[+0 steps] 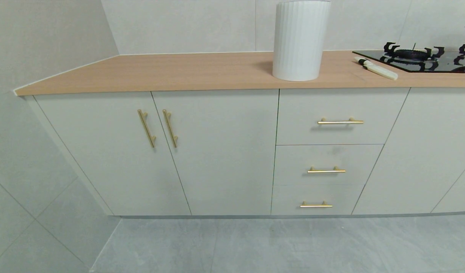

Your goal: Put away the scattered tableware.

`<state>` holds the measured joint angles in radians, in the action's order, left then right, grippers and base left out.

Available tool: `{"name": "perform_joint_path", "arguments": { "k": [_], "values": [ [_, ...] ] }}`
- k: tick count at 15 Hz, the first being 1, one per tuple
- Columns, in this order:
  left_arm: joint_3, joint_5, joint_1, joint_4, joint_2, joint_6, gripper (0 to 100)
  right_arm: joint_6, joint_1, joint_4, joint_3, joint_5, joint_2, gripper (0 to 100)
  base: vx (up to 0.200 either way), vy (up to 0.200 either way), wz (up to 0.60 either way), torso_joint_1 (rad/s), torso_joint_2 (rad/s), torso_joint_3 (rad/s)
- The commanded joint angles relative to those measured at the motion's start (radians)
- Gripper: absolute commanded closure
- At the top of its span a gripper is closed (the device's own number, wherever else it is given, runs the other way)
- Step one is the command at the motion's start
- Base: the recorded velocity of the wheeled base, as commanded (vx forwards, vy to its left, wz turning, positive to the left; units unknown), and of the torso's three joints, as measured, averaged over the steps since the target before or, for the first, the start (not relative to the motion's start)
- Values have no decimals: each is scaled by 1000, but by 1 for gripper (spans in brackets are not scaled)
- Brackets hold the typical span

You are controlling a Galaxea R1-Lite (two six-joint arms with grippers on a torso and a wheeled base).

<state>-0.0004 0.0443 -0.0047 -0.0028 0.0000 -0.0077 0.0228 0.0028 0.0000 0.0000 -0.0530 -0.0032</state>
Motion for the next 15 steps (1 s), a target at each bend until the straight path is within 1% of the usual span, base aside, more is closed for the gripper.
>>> {"name": "perform_joint_path", "arguments": {
  "k": [1,5,15],
  "values": [
    [0,0,0,0,0,-2,0,2,0,2,0,-1,3,0,0,0,0,0,0,0],
    [0,0,0,0,0,-2,0,0,0,2,0,-1,3,0,0,0,0,0,0,0],
    [0,0,0,0,0,-2,0,0,0,2,0,-1,3,0,200,0,0,2,1,3]
  ]
}}
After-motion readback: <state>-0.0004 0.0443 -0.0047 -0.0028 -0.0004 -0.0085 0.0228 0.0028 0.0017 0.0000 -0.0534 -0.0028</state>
